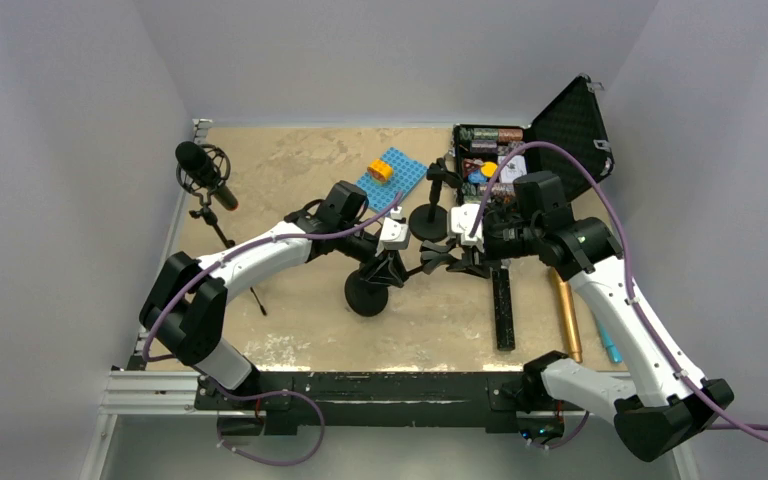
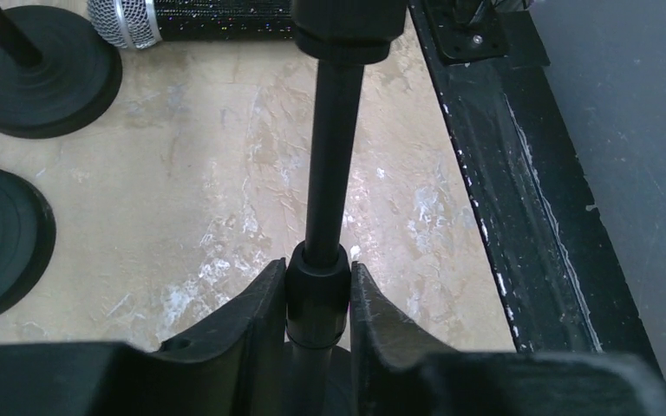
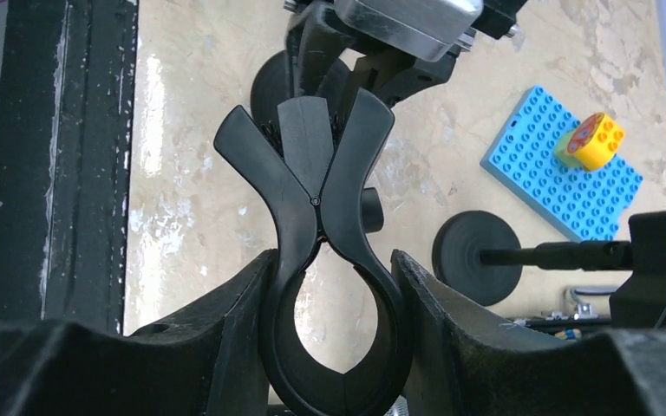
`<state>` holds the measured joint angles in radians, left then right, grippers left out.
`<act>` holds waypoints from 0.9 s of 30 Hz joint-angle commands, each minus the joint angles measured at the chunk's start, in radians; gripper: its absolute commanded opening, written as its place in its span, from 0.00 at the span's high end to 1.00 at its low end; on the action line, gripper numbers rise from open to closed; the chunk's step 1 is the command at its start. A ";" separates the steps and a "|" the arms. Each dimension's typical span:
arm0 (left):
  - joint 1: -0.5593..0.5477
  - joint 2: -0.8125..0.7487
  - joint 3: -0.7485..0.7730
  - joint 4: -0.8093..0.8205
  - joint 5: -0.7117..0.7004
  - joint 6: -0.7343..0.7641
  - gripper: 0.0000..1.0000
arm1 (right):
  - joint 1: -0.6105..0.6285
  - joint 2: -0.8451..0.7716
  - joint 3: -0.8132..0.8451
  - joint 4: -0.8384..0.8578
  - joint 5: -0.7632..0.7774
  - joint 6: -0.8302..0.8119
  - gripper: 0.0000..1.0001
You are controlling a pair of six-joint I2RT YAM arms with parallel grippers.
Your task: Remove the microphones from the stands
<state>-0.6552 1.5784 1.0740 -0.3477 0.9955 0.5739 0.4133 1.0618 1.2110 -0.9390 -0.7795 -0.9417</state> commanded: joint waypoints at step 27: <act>0.002 -0.276 -0.179 0.214 -0.304 -0.338 0.30 | 0.003 0.073 0.236 0.072 0.295 0.563 1.00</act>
<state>-0.6731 1.4048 0.8951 0.0147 0.6392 0.0849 0.4126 1.1805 1.3872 -0.8577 -0.4156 -0.1486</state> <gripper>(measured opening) 0.695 0.492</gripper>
